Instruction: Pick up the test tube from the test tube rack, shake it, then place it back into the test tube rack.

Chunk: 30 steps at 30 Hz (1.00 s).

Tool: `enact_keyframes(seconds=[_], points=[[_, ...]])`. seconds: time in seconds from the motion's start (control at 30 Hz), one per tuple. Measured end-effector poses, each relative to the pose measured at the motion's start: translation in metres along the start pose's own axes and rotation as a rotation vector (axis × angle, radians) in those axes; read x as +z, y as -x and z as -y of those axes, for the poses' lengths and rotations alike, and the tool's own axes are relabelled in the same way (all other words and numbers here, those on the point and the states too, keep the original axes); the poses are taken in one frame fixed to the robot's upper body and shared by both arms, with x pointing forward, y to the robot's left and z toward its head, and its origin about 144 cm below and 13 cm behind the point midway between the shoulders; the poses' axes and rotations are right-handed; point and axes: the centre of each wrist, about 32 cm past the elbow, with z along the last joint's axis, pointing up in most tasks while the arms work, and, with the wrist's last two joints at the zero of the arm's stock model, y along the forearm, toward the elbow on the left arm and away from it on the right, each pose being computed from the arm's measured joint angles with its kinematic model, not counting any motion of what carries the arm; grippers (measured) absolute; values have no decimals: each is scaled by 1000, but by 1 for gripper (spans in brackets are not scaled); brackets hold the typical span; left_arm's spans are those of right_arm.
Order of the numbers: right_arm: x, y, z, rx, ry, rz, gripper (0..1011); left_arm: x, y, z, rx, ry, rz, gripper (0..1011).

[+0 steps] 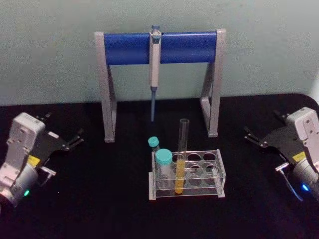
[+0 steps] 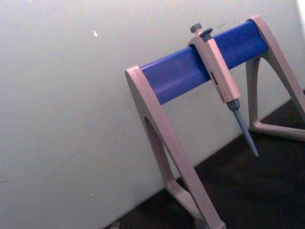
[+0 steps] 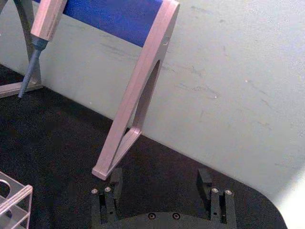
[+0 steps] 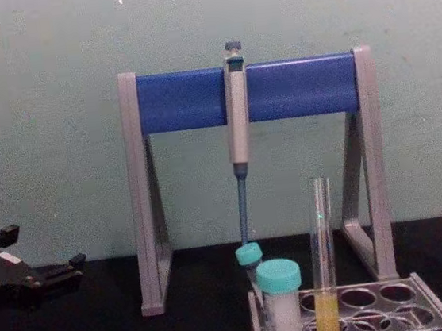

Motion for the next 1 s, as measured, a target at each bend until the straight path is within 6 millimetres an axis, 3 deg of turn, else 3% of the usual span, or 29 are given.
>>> enact_keyframes(seconds=[0.63, 1.0], points=[[0, 1, 4, 8, 1, -4, 1000, 0, 0, 0, 0, 0, 0, 1001], [6, 10, 29, 56, -5, -28, 1000, 0, 0, 0, 0, 0, 0, 1001]])
